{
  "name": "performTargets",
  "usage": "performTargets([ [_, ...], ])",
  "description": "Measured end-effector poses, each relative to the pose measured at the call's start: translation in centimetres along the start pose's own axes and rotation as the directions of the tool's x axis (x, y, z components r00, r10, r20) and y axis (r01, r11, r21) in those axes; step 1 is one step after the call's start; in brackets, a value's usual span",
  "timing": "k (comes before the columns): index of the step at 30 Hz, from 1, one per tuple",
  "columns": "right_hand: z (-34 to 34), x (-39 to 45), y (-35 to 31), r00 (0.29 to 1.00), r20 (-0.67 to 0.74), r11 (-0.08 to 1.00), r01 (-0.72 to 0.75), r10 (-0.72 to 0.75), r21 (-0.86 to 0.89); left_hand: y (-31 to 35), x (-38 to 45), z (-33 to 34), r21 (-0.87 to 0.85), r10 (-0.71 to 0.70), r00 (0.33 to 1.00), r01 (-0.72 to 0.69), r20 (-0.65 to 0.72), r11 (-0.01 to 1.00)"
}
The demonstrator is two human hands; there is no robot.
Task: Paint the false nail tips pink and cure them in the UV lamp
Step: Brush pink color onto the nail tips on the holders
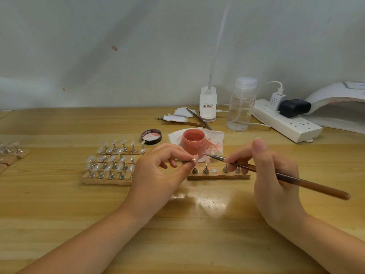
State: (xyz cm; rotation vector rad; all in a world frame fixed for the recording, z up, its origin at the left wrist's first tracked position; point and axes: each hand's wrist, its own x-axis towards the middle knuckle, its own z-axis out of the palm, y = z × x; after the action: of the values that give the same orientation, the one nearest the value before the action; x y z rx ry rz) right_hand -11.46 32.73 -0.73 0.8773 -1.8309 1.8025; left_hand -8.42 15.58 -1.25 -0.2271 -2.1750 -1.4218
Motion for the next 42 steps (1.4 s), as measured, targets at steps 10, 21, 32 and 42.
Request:
performTargets([
  [10,0.29,-0.27,-0.13,0.996,0.075,0.995,0.048,-0.042,-0.084,0.08,0.01,-0.01,-0.016,-0.018,1.000,0.018,0.005,1.000],
  [21,0.29,-0.29,-0.05,1.000,0.029,0.998,-0.010,0.011,-0.057,0.01,0.12,0.08,-0.022,-0.014,1.000,0.014,-0.001,1.000],
  [32,0.25,-0.32,-0.33,0.998,0.046,0.999,0.035,-0.034,-0.026,0.07,0.10,0.08,-0.028,-0.018,1.000,0.018,0.003,0.999],
  [42,0.37,-0.54,-0.43,0.995,0.091,0.998,0.043,-0.038,-0.045,0.33,0.08,0.05,-0.019,-0.013,1.000,0.013,-0.001,1.000],
])
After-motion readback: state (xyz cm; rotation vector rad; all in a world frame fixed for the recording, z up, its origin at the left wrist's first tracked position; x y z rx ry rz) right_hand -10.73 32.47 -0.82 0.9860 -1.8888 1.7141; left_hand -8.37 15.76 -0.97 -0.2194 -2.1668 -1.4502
